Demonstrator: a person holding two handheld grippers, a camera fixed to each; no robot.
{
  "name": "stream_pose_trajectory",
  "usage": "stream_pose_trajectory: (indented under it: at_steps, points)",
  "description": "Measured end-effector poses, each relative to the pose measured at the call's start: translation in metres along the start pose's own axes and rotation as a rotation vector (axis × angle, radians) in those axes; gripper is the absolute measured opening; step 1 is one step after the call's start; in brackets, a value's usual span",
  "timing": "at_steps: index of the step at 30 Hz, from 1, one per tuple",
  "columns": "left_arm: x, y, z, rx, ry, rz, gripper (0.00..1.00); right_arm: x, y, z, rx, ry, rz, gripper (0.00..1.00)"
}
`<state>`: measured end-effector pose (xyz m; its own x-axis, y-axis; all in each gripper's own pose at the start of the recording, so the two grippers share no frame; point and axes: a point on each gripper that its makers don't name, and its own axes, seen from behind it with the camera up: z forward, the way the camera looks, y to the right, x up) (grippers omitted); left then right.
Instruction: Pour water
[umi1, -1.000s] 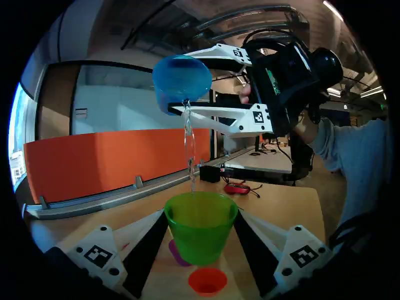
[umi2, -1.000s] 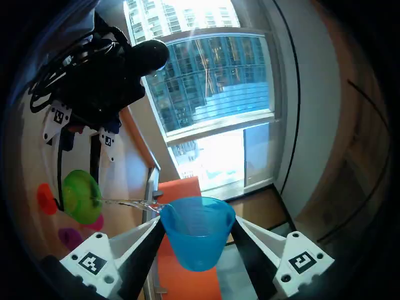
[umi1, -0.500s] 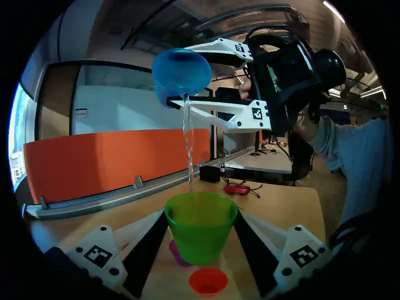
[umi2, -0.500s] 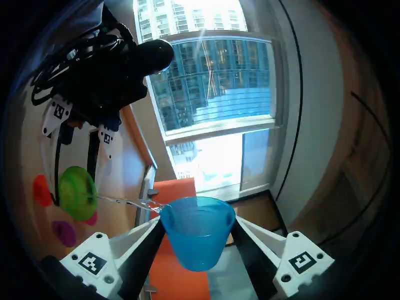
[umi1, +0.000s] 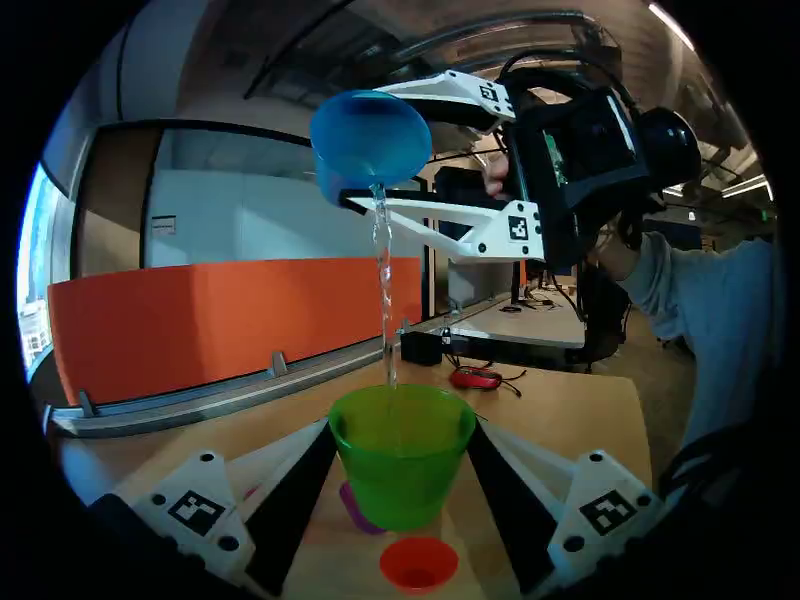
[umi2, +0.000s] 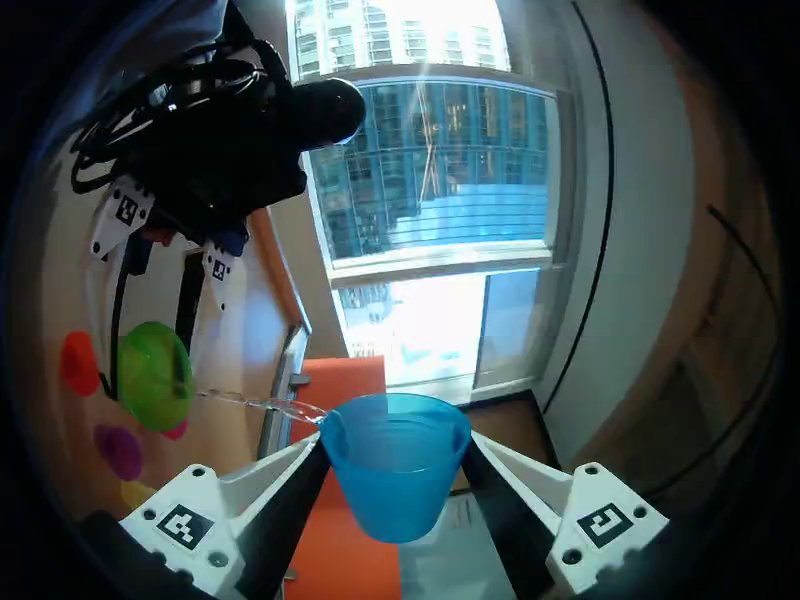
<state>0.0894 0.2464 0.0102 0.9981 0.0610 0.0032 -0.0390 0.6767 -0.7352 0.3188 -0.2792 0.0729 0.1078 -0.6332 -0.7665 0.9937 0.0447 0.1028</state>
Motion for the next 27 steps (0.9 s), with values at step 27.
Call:
stream_pose_trajectory:
  at_steps: [27]
  points:
    - [0.0, -0.004, -0.002, 0.009, 0.0, 0.001, 0.87, 0.011, 0.002, 0.007, -0.017, 0.01, -0.16, 0.9]
